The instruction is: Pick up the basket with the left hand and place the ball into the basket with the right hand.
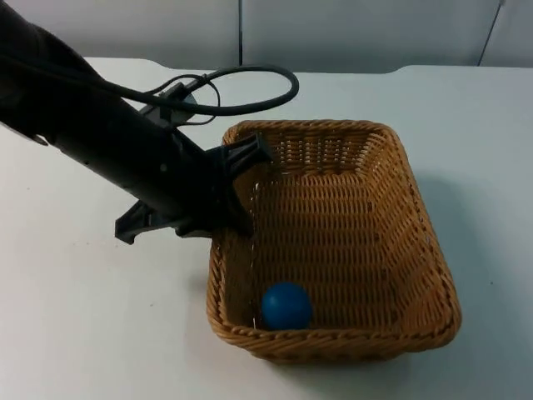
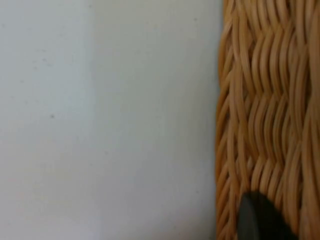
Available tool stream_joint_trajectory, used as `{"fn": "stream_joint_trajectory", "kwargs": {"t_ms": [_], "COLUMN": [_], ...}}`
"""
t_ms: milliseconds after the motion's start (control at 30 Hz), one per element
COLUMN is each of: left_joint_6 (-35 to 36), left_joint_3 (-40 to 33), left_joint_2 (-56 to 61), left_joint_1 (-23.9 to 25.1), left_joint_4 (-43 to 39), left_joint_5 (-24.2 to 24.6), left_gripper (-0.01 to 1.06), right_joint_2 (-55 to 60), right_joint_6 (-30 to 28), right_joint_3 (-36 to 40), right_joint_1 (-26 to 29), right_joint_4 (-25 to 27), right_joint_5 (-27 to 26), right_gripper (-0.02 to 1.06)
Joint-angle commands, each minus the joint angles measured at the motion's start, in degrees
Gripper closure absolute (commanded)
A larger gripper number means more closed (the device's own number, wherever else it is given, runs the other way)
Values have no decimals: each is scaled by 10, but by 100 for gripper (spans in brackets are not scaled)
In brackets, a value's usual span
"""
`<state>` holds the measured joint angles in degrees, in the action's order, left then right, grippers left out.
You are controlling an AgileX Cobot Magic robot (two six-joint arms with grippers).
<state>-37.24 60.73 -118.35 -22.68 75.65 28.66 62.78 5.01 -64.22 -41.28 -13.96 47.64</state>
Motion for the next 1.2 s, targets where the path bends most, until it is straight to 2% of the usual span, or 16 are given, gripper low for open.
{"fn": "stream_joint_trajectory", "kwargs": {"t_ms": [0,167,367,433,467,500,567,667,700,767,800,1167], "left_joint_6": [-3,-15,-39,-51,-53,-53,-62,-62,-62,-62,-62,-62], "left_joint_3": [6,6,6,7,7,7,7,7,7,7,7,7], "left_joint_2": [-1,-14,-22,-22,-22,-22,-22,-22,-22,-22,-21,47], "left_joint_1": [-4,-4,-4,-4,-4,-4,-4,-4,-4,-4,-4,-3], "left_joint_4": [20,20,17,18,20,20,23,23,23,35,43,33], "left_joint_5": [-4,-14,-4,8,12,12,19,32,32,50,54,60], "left_gripper": [105,105,104,97,90,90,71,28,28,5,0,0], "right_joint_2": [-25,-59,-82,-87,-87,-87,-87,-87,-87,-87,-87,-87], "right_joint_6": [13,20,23,23,23,23,23,23,23,24,24,25], "right_joint_3": [13,16,16,16,16,16,16,16,16,16,16,16], "right_joint_1": [1,1,1,1,1,1,1,1,1,1,1,1], "right_joint_4": [-10,-11,-12,-12,-12,-12,-12,-12,-12,-12,-12,-13], "right_joint_5": [-14,-17,-16,-16,-16,-16,-16,-15,-15,-15,-15,-17], "right_gripper": [28,28,28,28,28,28,28,28,28,28,28,28]}}
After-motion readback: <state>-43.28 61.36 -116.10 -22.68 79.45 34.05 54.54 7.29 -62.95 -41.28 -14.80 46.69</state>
